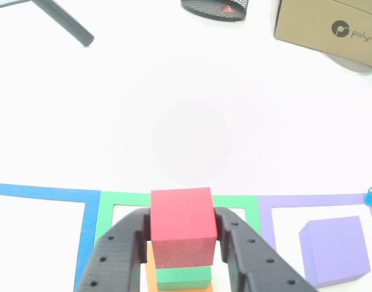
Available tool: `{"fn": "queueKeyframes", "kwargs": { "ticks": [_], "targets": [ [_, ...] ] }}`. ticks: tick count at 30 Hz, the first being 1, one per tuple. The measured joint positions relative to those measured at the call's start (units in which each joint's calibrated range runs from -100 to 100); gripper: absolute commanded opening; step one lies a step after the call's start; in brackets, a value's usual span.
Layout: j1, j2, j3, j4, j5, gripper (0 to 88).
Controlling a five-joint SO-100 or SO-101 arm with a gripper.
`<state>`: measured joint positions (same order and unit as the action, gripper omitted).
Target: Tower of hanoi
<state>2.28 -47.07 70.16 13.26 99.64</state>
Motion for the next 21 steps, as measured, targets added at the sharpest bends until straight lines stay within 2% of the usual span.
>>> {"fn": "queueKeyframes", "kwargs": {
  "ticks": [4, 9, 21],
  "targets": [
    [0.0, 5.49, 6.29, -14.83, 0.0, 0.0],
    [0.0, 12.16, 10.89, -28.3, 0.0, 0.0],
    [1.76, 29.13, 12.75, -47.16, 0.0, 0.0]
  ]
}}
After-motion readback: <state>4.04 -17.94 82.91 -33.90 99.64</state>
